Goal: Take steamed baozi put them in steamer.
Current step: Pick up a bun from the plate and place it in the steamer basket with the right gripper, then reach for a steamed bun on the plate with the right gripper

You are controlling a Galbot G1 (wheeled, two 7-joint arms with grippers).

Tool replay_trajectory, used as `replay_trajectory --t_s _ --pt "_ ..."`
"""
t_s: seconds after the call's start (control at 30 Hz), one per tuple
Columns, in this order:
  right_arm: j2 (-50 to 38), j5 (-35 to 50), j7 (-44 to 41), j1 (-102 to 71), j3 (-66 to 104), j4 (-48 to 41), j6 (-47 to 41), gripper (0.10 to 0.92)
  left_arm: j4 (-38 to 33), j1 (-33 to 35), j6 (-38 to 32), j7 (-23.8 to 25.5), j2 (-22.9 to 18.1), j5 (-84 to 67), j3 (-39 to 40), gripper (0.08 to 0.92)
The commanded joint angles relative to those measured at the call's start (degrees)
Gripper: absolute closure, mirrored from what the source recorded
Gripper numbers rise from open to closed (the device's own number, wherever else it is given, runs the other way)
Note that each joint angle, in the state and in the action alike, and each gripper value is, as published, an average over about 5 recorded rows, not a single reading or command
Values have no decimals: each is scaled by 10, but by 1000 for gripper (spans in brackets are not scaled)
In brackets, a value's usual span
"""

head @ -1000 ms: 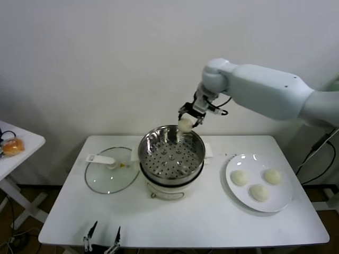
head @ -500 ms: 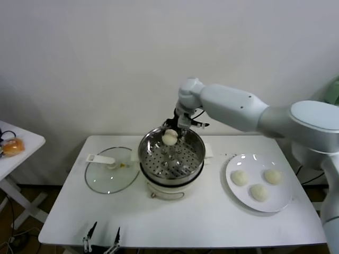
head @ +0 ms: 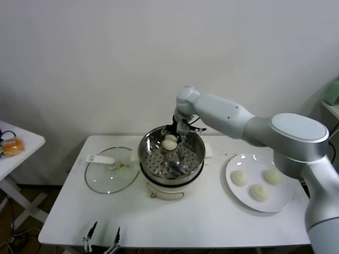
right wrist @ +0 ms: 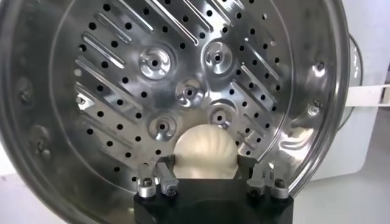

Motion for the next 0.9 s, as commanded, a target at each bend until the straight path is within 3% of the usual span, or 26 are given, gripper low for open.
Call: replay_trajectory --t_s 0.03,0.2,0.37,0.5,0.7,0.9 --pt "13 -5 9 -12 9 -34 15 224 1 -1 0 0 -17 -1 0 177" --pt "-5 61 -2 7 4 0 5 203 -1 1 0 0 -18 2 1 177" --pt "-56 247 -57 93 -83 50 -68 203 -2 4 -1 0 -16 6 0 177" --pt "-111 382 -97 178 -182 67 -176 203 -4 5 -1 0 -16 7 1 177" --pt "-214 459 -124 234 -271 115 -310 203 4 4 -3 -1 -16 9 2 177" --pt "-305 539 -130 262 -342 218 -438 203 9 0 -3 0 -15 10 2 177"
